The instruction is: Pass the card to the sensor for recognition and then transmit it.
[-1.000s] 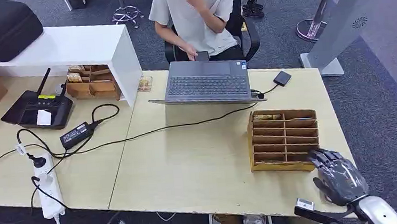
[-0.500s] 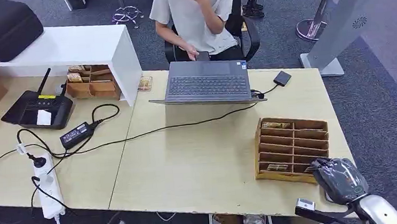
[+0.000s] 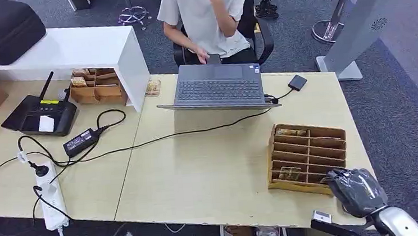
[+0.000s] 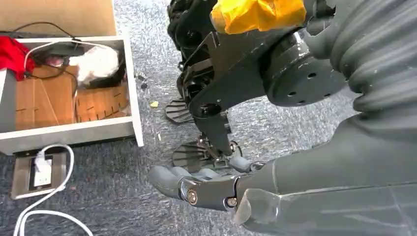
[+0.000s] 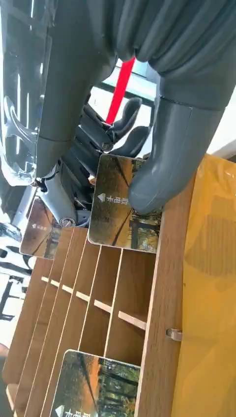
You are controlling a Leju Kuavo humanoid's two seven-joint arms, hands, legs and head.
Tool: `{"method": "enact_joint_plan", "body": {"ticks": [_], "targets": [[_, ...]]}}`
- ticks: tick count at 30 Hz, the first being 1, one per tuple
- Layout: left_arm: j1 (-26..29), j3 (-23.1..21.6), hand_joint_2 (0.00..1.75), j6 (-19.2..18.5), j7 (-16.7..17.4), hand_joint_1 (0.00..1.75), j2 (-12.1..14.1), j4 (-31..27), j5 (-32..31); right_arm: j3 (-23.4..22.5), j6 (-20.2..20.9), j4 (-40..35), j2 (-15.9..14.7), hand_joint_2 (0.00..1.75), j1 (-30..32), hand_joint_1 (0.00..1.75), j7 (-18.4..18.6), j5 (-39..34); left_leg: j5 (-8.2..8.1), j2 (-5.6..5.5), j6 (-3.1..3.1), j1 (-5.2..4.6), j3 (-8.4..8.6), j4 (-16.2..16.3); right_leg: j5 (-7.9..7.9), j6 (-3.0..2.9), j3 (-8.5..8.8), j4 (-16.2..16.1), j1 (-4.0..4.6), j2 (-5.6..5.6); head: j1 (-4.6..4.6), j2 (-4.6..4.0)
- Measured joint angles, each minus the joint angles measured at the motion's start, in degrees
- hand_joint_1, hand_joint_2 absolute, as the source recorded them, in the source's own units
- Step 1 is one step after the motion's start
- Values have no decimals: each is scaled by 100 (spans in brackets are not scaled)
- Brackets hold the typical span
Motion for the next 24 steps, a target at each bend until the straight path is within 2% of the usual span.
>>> {"method": "enact_joint_plan", "body": {"ticks": [14,20,24], "targets": [[-45,2,175,85,-20,0,-9,0,-85,-81,0,-94,0,175,132,168,-2,0,0,1,0,0,0,0,0,0,0,0,0,0,0,0],[-50,2,175,238,-61,0,-35,-2,-50,-105,-13,-140,0,175,187,168,0,9,0,0,0,0,0,0,0,0,0,0,0,0,2,0],[-71,0,175,293,31,0,-59,-13,-92,-114,-308,-192,4,175,166,168,-70,133,0,2,0,0,-2,-1,0,0,1,1,-1,0,2,0]]}}
